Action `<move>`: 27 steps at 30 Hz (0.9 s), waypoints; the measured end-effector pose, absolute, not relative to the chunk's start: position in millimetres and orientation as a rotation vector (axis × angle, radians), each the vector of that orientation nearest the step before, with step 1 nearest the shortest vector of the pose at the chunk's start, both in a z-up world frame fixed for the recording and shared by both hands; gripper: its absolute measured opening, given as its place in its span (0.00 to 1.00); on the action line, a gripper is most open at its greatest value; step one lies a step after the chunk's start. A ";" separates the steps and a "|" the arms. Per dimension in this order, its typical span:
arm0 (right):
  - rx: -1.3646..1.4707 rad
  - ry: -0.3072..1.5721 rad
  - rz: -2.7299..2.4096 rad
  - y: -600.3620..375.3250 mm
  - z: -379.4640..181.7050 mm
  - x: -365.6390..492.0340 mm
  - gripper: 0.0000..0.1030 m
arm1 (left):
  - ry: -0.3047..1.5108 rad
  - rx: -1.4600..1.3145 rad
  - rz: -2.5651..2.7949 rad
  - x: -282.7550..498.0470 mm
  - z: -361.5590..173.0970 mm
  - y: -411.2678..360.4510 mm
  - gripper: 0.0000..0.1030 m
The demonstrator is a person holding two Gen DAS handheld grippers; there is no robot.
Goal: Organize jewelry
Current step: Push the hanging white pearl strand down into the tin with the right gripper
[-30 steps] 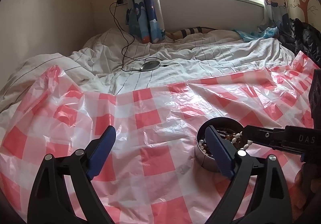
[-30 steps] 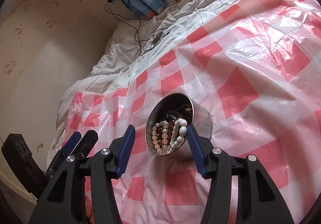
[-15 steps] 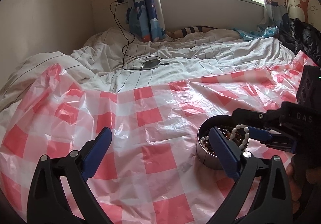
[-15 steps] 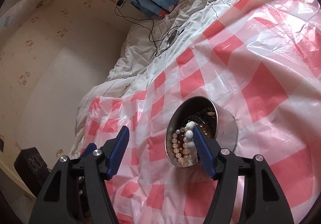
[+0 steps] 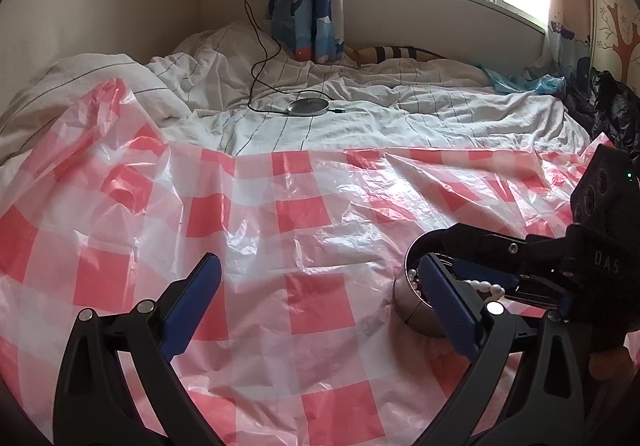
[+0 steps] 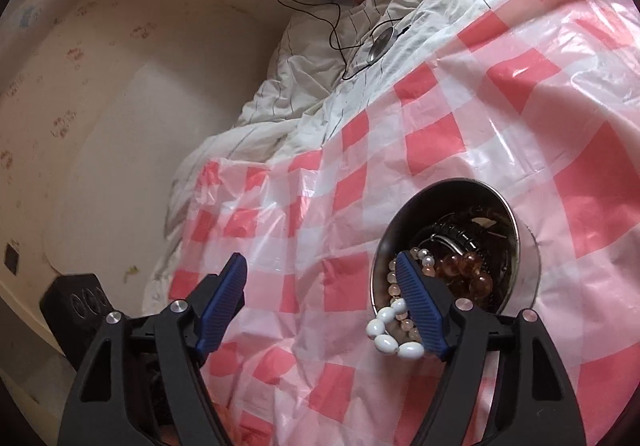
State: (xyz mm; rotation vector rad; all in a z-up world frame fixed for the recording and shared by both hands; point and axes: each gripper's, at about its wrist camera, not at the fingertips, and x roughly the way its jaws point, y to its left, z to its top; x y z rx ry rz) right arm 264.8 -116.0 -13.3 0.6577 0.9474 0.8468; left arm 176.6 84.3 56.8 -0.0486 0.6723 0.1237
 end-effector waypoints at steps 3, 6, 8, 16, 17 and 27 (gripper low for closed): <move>0.474 0.912 0.726 -119.4 1.2 251.8 0.72 | 0.673 -0.049 0.120 176.0 56.7 85.1 0.92; 0.337 0.924 0.633 -125.1 0.2 241.4 0.65 | 0.675 -0.055 0.118 175.6 57.0 85.9 0.92; 0.292 0.935 0.610 -127.8 -4.9 240.1 0.41 | 0.675 -0.062 0.118 174.7 57.2 88.2 0.92; 0.336 0.792 0.666 -128.5 12.6 238.9 0.08 | 0.679 -0.099 0.128 172.5 57.8 100.2 0.92; 0.336 0.748 0.688 -125.2 21.2 237.3 0.08 | 0.679 -0.103 0.128 172.7 57.8 100.6 0.92; 0.325 0.831 0.474 -136.8 0.0 257.7 0.49 | 0.697 -0.078 0.107 177.9 54.4 88.4 0.93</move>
